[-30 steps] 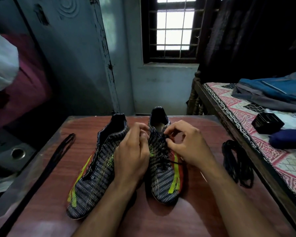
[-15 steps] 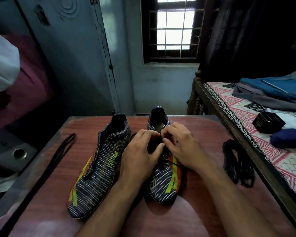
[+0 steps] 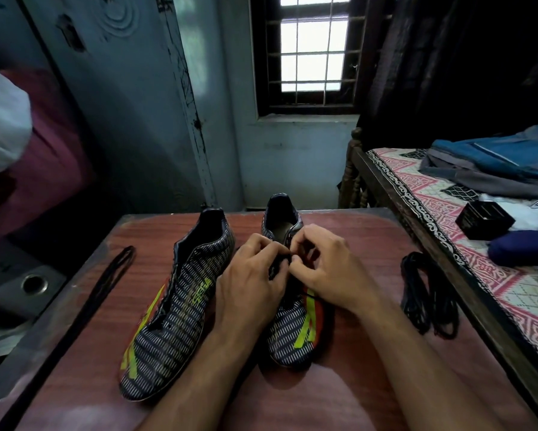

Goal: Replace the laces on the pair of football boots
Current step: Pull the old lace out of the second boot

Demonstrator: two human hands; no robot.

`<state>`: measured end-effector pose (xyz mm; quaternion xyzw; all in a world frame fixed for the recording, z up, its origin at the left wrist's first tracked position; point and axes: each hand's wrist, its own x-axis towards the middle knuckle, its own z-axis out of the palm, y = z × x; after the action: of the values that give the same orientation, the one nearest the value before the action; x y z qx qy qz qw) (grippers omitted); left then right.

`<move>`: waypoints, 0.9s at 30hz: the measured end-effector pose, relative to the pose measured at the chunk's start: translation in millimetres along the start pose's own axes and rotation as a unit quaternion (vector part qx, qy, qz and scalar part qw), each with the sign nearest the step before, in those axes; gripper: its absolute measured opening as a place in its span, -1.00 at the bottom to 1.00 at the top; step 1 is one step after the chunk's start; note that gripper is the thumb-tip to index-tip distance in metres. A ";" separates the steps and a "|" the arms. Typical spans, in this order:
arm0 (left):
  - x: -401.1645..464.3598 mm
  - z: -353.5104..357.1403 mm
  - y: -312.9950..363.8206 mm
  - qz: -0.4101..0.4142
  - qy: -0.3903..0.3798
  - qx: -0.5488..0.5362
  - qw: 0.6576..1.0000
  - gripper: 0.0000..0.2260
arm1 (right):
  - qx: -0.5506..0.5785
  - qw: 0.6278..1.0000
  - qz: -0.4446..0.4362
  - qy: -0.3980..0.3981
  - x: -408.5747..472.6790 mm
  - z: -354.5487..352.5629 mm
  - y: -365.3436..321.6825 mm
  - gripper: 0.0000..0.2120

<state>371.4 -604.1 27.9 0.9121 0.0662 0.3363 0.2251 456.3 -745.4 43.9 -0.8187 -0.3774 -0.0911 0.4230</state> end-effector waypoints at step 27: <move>4.9 11.9 -13.2 0.034 0.013 -0.114 0.993 -0.77 | -0.043 0.983 -0.134 0.120 -3.2 4.0 -13.2 -0.91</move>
<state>383.1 -595.4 16.7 0.8778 -0.0004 0.3605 0.3156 444.3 -739.4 48.1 -0.7612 -0.4264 -0.2608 0.4132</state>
